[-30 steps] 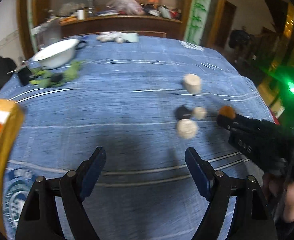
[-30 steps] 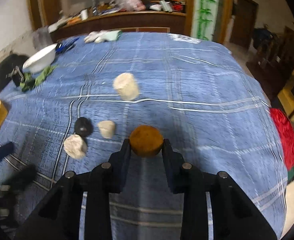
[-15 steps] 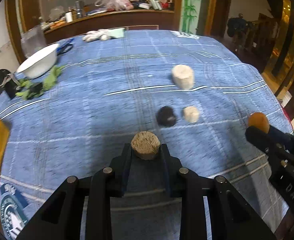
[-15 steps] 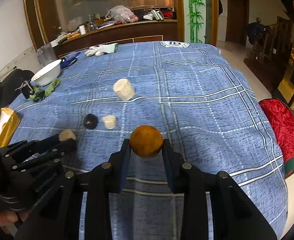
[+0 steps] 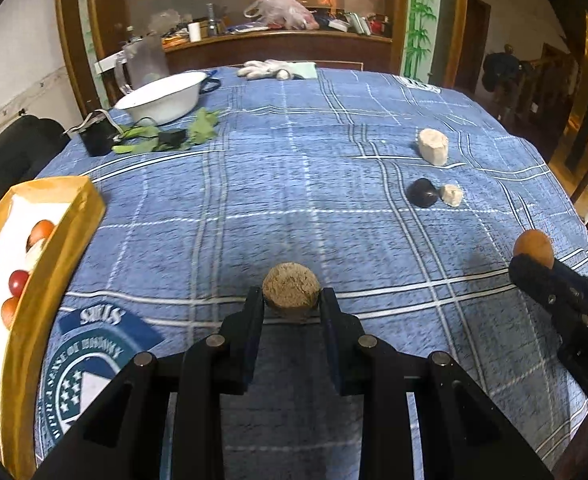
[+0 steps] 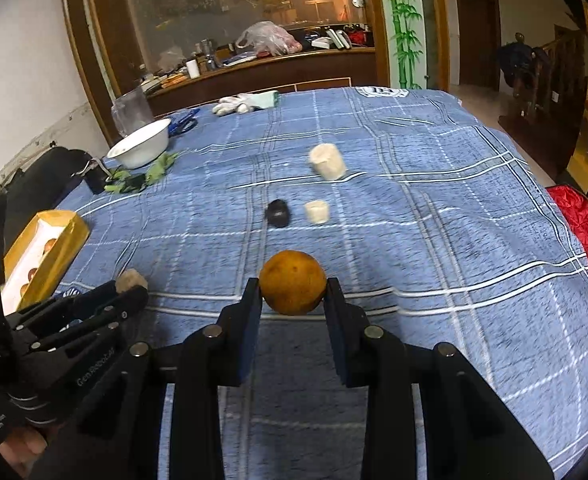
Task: Organize fruits
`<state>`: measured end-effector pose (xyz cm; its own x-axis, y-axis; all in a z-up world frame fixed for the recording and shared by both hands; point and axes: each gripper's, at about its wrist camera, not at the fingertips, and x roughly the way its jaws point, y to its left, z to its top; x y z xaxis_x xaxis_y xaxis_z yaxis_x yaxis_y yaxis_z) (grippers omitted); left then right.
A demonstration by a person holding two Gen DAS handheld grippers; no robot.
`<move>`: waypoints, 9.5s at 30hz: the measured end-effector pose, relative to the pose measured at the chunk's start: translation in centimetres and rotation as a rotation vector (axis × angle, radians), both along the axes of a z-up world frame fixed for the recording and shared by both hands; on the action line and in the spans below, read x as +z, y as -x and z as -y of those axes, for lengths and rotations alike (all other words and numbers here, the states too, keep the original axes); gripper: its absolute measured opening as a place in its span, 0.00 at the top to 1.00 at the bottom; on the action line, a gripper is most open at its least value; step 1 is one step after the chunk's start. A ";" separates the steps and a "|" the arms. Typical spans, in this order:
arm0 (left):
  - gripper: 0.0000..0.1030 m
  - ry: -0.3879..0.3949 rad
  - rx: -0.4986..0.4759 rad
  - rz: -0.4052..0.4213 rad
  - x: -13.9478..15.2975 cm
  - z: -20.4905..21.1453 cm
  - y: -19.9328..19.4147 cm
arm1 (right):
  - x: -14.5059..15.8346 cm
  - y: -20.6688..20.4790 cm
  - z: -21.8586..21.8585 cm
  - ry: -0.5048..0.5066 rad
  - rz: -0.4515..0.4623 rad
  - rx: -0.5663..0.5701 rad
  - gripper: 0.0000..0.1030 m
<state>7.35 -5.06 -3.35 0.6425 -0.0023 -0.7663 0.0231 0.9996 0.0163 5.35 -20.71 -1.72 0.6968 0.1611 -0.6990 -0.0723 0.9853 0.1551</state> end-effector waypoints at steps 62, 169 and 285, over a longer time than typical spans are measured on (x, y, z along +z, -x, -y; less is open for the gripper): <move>0.73 -0.002 0.051 0.097 0.3 -1.8 1.8 | 0.6 2.0 -1.7 0.037 0.109 0.016 0.68; 0.72 0.036 0.715 -0.008 2.5 -34.1 8.0 | 0.0 -8.9 -34.3 0.117 -0.125 0.608 0.66; 0.83 0.059 0.012 0.084 4.0 -5.4 5.1 | 2.2 5.1 -1.8 0.061 -0.006 0.046 0.78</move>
